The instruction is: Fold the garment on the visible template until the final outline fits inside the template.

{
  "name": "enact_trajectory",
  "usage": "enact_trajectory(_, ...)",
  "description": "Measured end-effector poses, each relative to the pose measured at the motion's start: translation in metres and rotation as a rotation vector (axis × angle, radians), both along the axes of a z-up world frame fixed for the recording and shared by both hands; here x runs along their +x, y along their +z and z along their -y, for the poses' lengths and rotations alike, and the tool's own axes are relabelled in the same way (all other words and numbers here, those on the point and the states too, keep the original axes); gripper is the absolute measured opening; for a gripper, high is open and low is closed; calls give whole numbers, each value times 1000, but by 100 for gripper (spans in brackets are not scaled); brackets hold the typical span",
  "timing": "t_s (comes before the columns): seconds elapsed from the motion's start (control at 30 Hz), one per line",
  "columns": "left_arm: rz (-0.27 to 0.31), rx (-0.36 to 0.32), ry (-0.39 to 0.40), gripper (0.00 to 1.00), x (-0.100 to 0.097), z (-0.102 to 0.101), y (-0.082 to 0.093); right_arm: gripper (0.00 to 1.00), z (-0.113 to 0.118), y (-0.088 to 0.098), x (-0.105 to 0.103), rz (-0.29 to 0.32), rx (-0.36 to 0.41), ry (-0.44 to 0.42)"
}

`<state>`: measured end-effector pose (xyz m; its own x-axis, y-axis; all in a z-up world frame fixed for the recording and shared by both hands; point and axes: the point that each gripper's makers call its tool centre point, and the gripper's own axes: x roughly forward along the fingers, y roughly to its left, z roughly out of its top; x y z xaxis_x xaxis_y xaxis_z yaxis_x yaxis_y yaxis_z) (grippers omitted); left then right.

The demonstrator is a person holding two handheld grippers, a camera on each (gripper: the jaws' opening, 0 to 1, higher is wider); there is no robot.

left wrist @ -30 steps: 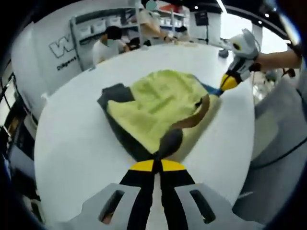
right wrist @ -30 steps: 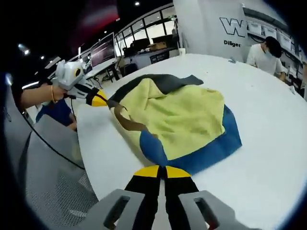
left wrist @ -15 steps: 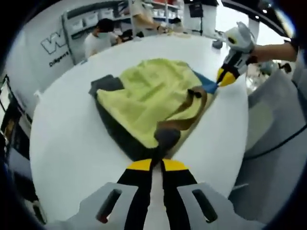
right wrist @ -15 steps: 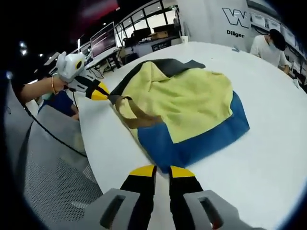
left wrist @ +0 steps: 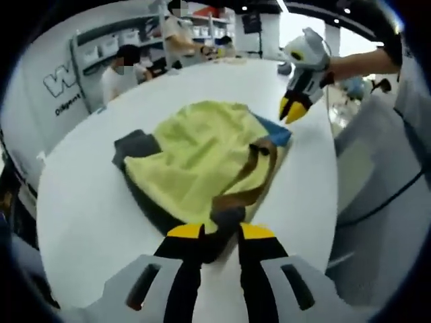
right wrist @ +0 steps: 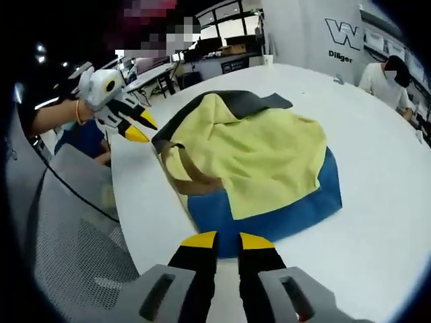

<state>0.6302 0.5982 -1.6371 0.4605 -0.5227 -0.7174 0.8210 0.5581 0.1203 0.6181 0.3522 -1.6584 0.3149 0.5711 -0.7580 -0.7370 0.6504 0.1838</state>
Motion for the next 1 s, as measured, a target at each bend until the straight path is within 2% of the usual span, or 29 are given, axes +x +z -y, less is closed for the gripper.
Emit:
enact_trajectory(0.07,5,-6,8,16,-1,2,9,4,0,3,8,11,6,-3)
enact_trajectory(0.13,-5,-5,7,13,10,6,2,4,-2,6,16,21,2,-4)
enact_trajectory(0.17,-43,-50,-2,11,9,15,1,4,-4,6,19,22,2,-7)
enact_trajectory(0.3,-57,-60,4,11,24,19,-5,4,-4,7,27,25,13,-35)
enact_trajectory(0.33,-22,10,-10,10,33,10,-9,4,-6,5,28,23,7,-37)
enact_trajectory(0.37,-31,14,-35,9,29,18,-7,4,-8,2,29,19,5,-34)
enact_trajectory(0.43,-38,34,-60,9,29,16,-9,4,-9,1,31,14,-1,-26)
enact_trajectory(0.47,-40,94,-98,9,27,11,-13,4,-9,-1,32,13,-9,-22)
enact_trajectory(0.5,-44,122,-122,9,24,10,-15,4,-9,-3,33,11,-11,-23)
enact_trajectory(0.57,-65,96,-117,9,22,8,-22,4,-11,-4,32,2,-8,-23)
enact_trajectory(0.73,-68,88,-111,8,19,10,-22,4,-13,-9,28,-6,-6,-20)
enact_trajectory(0.83,-62,101,-140,8,16,12,-24,4,-12,-14,25,-17,-14,-18)
enact_trajectory(1.0,-69,117,-145,8,12,13,-25,4,-12,-18,21,-26,-17,-20)
